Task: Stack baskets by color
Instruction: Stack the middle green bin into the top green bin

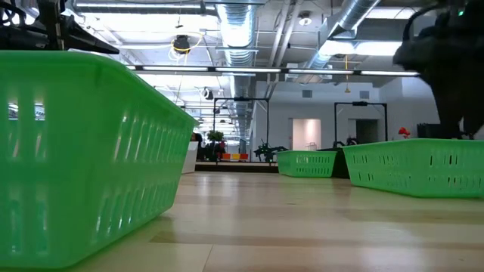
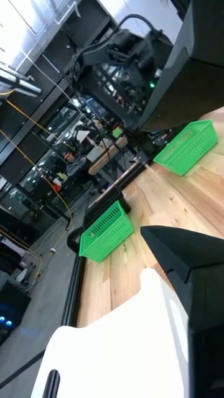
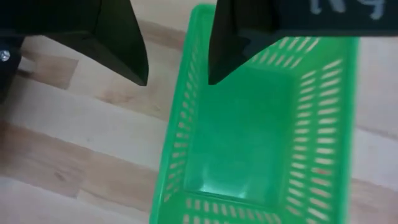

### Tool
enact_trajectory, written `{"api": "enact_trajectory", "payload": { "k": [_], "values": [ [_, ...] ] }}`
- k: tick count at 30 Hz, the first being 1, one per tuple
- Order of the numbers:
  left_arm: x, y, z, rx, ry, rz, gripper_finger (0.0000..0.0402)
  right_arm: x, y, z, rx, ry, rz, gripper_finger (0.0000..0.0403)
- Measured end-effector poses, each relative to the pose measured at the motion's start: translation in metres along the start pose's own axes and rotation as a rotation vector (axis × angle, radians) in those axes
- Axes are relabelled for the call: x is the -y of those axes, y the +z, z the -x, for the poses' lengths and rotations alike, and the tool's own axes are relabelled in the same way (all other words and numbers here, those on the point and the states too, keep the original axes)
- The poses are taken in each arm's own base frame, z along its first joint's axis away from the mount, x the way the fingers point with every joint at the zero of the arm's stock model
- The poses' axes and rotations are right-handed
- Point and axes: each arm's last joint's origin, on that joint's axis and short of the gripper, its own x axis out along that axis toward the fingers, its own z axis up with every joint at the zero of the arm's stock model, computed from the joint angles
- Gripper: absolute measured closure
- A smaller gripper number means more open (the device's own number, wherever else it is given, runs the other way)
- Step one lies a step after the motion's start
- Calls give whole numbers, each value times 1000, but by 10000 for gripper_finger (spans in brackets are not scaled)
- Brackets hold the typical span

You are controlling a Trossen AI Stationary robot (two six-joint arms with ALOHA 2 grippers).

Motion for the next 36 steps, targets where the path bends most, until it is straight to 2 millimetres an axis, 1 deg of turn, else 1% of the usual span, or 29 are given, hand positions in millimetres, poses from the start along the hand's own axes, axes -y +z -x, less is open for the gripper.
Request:
{"api": "enact_trajectory", "payload": {
  "k": [5, 10, 13, 16, 19, 22, 26, 29, 31, 36],
  "values": [
    [0, 0, 0, 0, 1, -6, 152, -7, 1, -10, 25, -34, -10, 191],
    [0, 0, 0, 0, 2, -9, 152, -6, 10, -14, 60, -44, -2, 201],
    [0, 0, 0, -2, 0, -9, 152, -1, 15, -18, 55, -19, 0, 212],
    [0, 0, 0, -4, -3, -9, 152, 10, 18, -30, 45, 28, -31, 221],
    [0, 0, 0, -5, -3, -10, 152, 19, 19, -37, 39, 82, -67, 226],
    [0, 0, 0, -5, -3, -10, 152, 22, 19, -39, 32, 143, -83, 230],
    [0, 0, 0, -5, -2, -11, 152, 23, 18, -43, 31, 147, -89, 241],
    [0, 0, 0, -5, -2, -11, 152, 23, 17, -48, 31, 130, -97, 260],
    [0, 0, 0, -5, -2, -11, 152, 22, 16, -51, 21, 129, -98, 279],
    [0, 0, 0, -5, -1, -12, 152, 19, 14, -56, 8, 131, -97, 348]
  ]
}}
